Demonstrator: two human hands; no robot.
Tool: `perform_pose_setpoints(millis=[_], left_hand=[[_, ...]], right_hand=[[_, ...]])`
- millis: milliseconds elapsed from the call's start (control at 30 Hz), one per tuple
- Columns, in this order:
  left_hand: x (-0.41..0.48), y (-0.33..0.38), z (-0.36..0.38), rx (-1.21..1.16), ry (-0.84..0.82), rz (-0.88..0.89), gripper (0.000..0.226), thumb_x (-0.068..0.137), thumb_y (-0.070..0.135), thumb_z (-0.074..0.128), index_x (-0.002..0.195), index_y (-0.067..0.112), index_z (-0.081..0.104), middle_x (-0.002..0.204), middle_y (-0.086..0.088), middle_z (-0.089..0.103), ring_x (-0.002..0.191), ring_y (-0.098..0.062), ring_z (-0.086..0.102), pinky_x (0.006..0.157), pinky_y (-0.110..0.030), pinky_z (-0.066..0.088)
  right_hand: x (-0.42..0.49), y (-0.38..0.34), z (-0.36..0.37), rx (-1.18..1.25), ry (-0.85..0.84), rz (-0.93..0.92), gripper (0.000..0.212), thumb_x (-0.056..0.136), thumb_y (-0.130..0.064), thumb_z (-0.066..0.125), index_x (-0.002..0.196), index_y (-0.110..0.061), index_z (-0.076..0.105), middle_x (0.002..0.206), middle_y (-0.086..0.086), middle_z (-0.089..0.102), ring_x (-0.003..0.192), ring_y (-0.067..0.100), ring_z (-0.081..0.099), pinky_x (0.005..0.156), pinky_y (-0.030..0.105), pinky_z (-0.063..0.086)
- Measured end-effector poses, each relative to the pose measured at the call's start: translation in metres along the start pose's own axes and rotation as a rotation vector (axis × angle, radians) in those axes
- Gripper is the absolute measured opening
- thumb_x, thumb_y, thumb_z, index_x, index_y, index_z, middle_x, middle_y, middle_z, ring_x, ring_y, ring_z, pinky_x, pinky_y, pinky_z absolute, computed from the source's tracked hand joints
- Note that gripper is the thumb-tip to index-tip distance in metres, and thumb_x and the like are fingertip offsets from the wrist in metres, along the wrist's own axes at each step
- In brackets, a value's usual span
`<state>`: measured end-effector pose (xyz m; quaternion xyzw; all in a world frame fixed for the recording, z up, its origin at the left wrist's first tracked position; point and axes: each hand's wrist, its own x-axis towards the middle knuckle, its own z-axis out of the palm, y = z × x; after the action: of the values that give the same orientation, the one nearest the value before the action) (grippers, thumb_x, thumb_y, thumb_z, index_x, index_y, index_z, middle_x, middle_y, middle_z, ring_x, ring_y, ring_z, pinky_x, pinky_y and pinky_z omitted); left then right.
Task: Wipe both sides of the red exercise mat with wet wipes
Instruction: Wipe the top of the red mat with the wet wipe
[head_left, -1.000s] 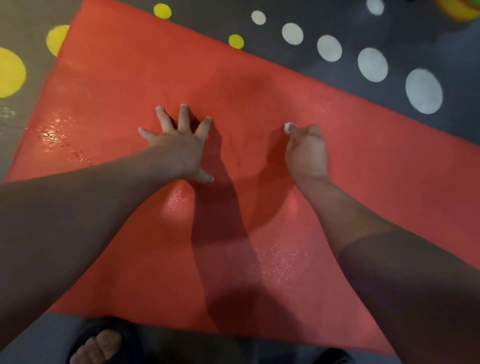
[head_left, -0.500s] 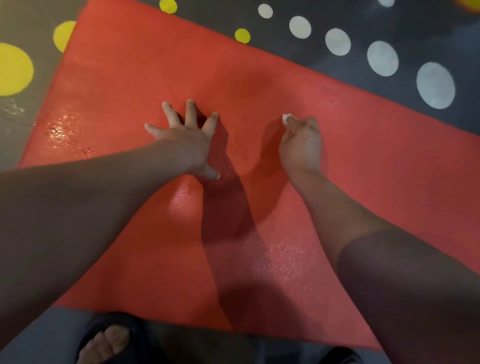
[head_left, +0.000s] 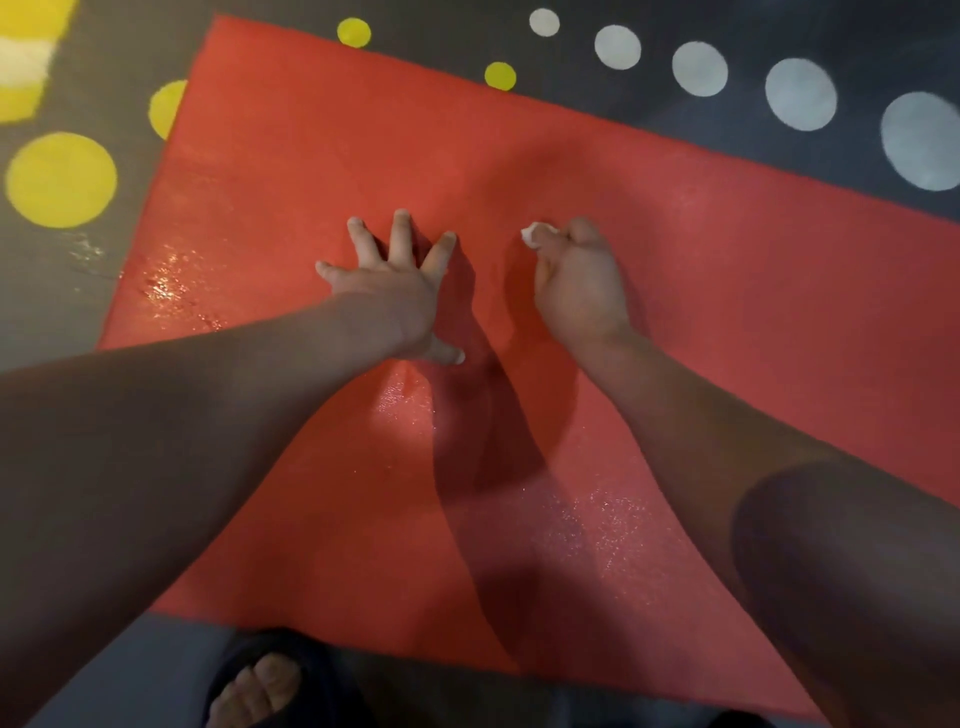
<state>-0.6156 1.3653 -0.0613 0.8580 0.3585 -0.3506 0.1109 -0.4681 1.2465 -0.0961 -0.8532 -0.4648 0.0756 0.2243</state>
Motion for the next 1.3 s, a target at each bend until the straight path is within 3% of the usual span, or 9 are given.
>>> perform_pose_setpoints(millis=[100,233,467,700,933,1033,1167,1233,1300], left_hand=[[0.001,-0.001,0.001,0.007,0.01,0.009,0.138,0.061,0.083,0.072,0.153,0.045,-0.024,0.163,-0.004,-0.032,0.149,-0.052,-0.017,0.11,-0.077,0.022],[0.0,-0.001,0.001,0.03,0.018,0.007,0.137,0.061,0.085,0.071,0.152,0.047,-0.025,0.164,-0.003,-0.03,0.15,-0.051,-0.015,0.111,-0.075,0.024],[0.0,0.0,-0.006,0.036,-0.006,0.0,0.137,0.059,0.082,0.075,0.153,0.048,-0.019,0.164,-0.002,-0.021,0.15,-0.05,-0.008,0.111,-0.072,0.029],[0.015,-0.012,-0.019,-0.161,0.281,0.087,0.086,0.075,0.069,0.07,0.145,0.032,0.038,0.141,-0.015,0.04,0.139,-0.033,0.029,0.111,-0.045,0.025],[0.028,-0.016,-0.047,-0.183,0.224,0.024,0.11,0.07,0.064,0.08,0.157,0.037,0.019,0.162,-0.018,0.014,0.151,-0.039,0.013,0.122,-0.048,0.014],[0.035,-0.014,-0.051,-0.159,0.162,0.006,0.118,0.068,0.067,0.08,0.159,0.036,0.012,0.165,-0.02,0.008,0.154,-0.037,0.006,0.125,-0.051,0.009],[0.037,-0.012,-0.05,-0.171,0.17,-0.005,0.119,0.068,0.064,0.082,0.16,0.034,0.012,0.164,-0.02,0.008,0.151,-0.043,0.01,0.124,-0.052,0.012],[0.038,-0.014,-0.047,-0.166,0.179,0.003,0.12,0.068,0.066,0.08,0.16,0.034,0.01,0.164,-0.02,0.006,0.152,-0.044,0.007,0.124,-0.054,0.008],[0.04,-0.016,-0.045,-0.179,0.172,0.009,0.122,0.069,0.068,0.079,0.161,0.035,0.006,0.165,-0.02,0.002,0.151,-0.048,0.003,0.124,-0.055,0.005]], right_hand=[[-0.021,-0.017,0.008,0.067,-0.19,-0.266,0.031,0.094,-0.015,0.045,0.115,-0.01,0.067,0.097,0.014,0.061,0.095,0.034,0.066,0.084,0.044,0.055],[-0.045,0.0,-0.013,0.016,-0.359,-0.544,0.038,0.1,-0.021,0.037,0.118,-0.003,0.065,0.097,0.017,0.061,0.093,0.037,0.065,0.082,0.045,0.054],[0.006,0.017,-0.007,-0.068,-0.037,-0.047,0.039,0.091,-0.019,0.037,0.111,-0.009,0.069,0.094,0.017,0.057,0.086,0.038,0.06,0.075,0.041,0.05],[-0.035,0.03,-0.02,-0.001,-0.184,-0.318,0.034,0.088,-0.005,0.055,0.119,-0.014,0.064,0.093,0.011,0.057,0.085,0.033,0.06,0.075,0.036,0.048],[0.014,0.084,-0.031,-0.074,0.169,0.35,0.031,0.09,-0.008,0.048,0.114,-0.008,0.069,0.103,0.019,0.058,0.093,0.038,0.059,0.084,0.038,0.048],[0.001,0.041,-0.01,0.024,0.069,0.172,0.028,0.089,-0.005,0.052,0.113,-0.009,0.066,0.099,0.009,0.054,0.089,0.023,0.053,0.076,0.018,0.04],[-0.01,0.031,-0.009,-0.021,-0.2,-0.313,0.046,0.092,-0.037,0.035,0.12,-0.013,0.062,0.101,0.005,0.054,0.093,0.019,0.05,0.082,0.027,0.039],[0.008,0.059,-0.021,-0.111,-0.109,-0.256,0.049,0.094,-0.039,0.028,0.123,-0.02,0.062,0.108,0.002,0.053,0.096,0.016,0.047,0.081,0.022,0.031],[0.029,0.09,-0.032,-0.198,0.004,0.047,0.036,0.098,-0.025,0.039,0.124,-0.02,0.064,0.11,0.004,0.055,0.1,0.019,0.052,0.081,0.023,0.036]])
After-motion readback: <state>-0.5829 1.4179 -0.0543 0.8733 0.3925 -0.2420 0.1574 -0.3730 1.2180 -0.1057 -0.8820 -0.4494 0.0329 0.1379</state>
